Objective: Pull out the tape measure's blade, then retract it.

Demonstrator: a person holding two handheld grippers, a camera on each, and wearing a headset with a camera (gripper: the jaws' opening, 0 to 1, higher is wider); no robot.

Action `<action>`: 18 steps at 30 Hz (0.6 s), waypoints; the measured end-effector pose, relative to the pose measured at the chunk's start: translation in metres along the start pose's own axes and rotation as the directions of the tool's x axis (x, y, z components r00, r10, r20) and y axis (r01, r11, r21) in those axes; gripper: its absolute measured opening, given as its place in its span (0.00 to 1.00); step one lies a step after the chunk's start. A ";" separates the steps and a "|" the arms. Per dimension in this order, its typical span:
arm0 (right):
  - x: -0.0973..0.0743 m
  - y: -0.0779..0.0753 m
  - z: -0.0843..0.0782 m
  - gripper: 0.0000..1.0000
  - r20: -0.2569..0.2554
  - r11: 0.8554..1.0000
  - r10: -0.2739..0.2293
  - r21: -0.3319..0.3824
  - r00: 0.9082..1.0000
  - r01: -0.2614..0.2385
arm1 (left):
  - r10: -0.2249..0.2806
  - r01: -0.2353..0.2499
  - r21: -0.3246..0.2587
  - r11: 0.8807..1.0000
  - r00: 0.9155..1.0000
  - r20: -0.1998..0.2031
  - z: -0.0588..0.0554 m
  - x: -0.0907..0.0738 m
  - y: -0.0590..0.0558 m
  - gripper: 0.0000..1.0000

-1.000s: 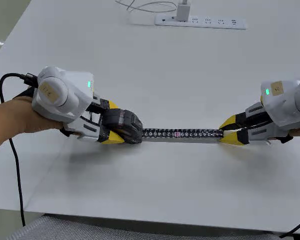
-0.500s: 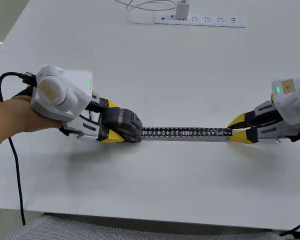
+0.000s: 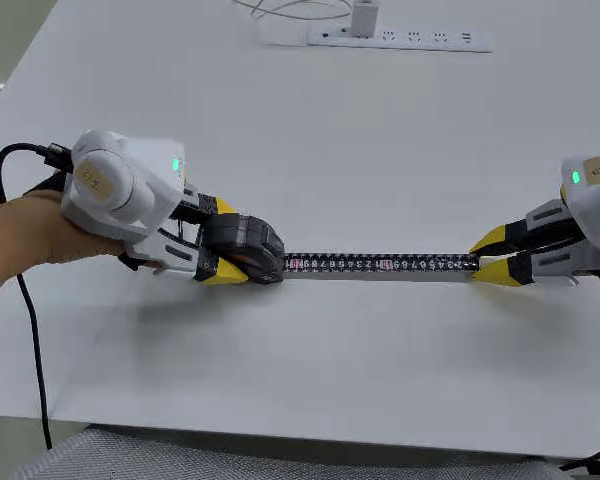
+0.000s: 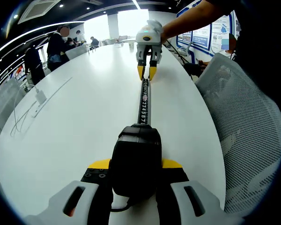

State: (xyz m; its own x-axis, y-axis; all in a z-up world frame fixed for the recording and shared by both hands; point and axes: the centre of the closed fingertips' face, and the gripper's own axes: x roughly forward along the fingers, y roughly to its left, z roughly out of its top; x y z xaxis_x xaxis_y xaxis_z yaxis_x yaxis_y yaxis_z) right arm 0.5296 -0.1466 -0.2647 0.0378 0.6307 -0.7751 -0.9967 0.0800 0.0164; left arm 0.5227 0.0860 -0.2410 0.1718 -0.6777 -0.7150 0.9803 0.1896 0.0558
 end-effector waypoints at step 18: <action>-0.016 0.000 -0.013 0.08 -0.014 1.000 -0.014 0.016 1.000 0.014 | 0.004 -0.004 0.003 1.000 1.000 -0.001 0.000 0.000 0.000 0.30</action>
State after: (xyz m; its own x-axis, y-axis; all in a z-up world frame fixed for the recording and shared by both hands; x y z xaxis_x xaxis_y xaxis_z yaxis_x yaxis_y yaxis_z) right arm 0.5285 -0.1668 -0.2610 0.0505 0.6186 -0.7841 -0.9948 0.1008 0.0154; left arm 0.5227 0.0860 -0.2405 0.1752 -0.6760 -0.7158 0.9799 0.1901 0.0603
